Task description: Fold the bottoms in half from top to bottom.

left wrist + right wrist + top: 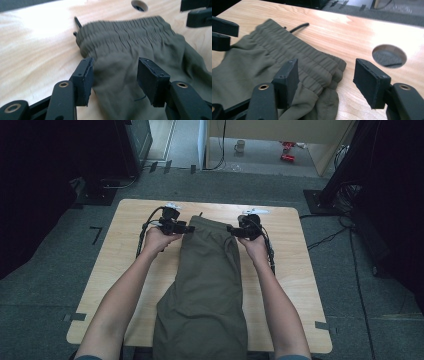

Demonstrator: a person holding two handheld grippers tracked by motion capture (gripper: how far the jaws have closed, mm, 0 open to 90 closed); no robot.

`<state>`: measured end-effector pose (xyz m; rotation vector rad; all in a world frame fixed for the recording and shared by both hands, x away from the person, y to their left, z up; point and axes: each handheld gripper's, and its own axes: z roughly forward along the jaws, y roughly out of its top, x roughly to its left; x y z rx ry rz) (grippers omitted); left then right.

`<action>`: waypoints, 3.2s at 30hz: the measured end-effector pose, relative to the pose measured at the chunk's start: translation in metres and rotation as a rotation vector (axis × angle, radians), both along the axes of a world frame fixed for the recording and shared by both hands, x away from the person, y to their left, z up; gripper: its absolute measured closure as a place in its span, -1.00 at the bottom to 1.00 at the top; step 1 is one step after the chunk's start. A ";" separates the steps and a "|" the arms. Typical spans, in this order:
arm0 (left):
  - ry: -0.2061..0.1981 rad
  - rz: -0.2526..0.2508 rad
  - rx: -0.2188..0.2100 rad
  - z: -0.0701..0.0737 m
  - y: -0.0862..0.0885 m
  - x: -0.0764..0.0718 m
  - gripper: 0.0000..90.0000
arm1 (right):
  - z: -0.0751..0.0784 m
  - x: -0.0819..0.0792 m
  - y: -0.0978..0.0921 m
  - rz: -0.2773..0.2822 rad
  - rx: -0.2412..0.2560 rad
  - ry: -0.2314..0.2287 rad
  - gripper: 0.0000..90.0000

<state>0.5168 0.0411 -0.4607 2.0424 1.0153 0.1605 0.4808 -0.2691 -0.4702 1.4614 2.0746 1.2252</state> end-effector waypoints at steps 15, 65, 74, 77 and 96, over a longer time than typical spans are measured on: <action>0.060 0.013 0.069 -0.037 -0.017 0.008 0.04 | -0.029 0.020 0.017 -0.063 -0.043 0.105 -0.35; 0.120 0.041 0.006 -0.021 -0.024 0.018 0.67 | -0.017 0.013 0.023 0.013 -0.022 0.179 0.65; 0.032 0.035 -0.052 0.014 -0.020 0.016 0.69 | 0.013 0.015 0.020 0.011 0.002 0.110 0.65; -0.026 0.040 -0.069 0.033 -0.017 0.016 0.69 | 0.032 0.015 0.021 0.015 -0.006 0.049 0.65; -0.204 -0.022 -0.141 0.077 0.001 -0.042 0.67 | 0.086 -0.032 0.025 0.087 -0.044 -0.184 0.63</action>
